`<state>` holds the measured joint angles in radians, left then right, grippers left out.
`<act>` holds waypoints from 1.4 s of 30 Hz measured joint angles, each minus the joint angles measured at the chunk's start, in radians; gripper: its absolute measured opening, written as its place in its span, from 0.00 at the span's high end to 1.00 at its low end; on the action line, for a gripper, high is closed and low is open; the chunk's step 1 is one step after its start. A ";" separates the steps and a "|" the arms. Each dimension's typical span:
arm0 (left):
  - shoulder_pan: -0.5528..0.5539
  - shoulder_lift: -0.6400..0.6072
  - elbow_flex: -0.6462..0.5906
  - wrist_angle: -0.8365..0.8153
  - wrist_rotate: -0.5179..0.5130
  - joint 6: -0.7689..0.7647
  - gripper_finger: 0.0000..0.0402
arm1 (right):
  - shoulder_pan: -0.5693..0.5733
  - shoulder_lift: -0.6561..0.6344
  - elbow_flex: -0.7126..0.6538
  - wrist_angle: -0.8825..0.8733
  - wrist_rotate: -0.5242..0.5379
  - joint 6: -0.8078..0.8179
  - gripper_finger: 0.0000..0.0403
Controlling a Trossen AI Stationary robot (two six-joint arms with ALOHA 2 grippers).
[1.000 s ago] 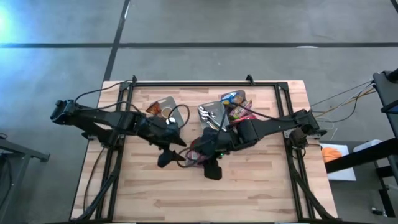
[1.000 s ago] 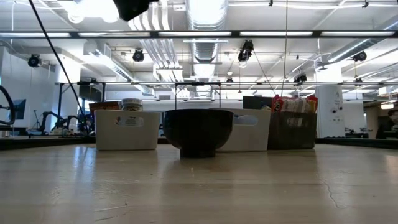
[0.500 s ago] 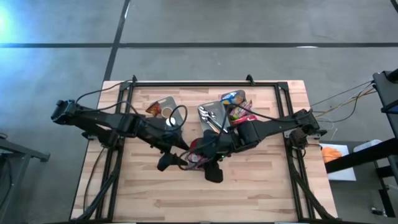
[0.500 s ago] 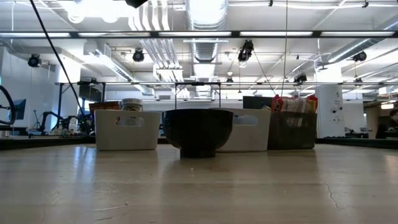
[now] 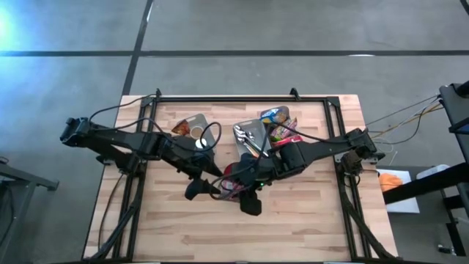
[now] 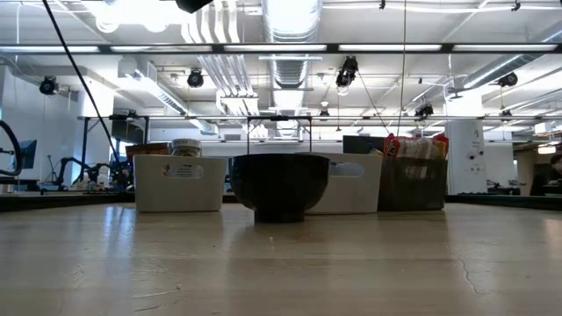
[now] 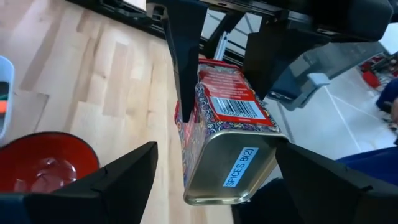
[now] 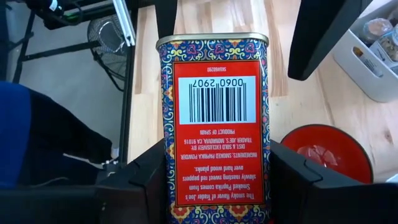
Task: Pick & Place Food Item
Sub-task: Put the red seasoning can into the left white bin
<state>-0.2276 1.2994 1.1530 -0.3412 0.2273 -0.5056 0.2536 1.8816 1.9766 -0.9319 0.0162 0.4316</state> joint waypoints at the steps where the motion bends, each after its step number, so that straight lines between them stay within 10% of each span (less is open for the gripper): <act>1: 0.000 0.001 0.000 0.001 0.010 -0.002 0.17 | 0.000 0.000 0.000 0.002 0.000 0.000 0.54; 33: 0.002 -0.002 0.001 -0.005 0.083 -0.098 0.13 | 0.028 -0.020 -0.002 -0.019 -0.032 0.044 0.54; 42: 0.003 -0.002 0.001 0.002 -0.039 -0.079 0.03 | 0.022 -0.020 -0.002 0.037 -0.029 0.044 0.54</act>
<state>-0.2243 1.2976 1.1538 -0.3396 0.1885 -0.5842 0.2752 1.8614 1.9743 -0.8950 -0.0129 0.4755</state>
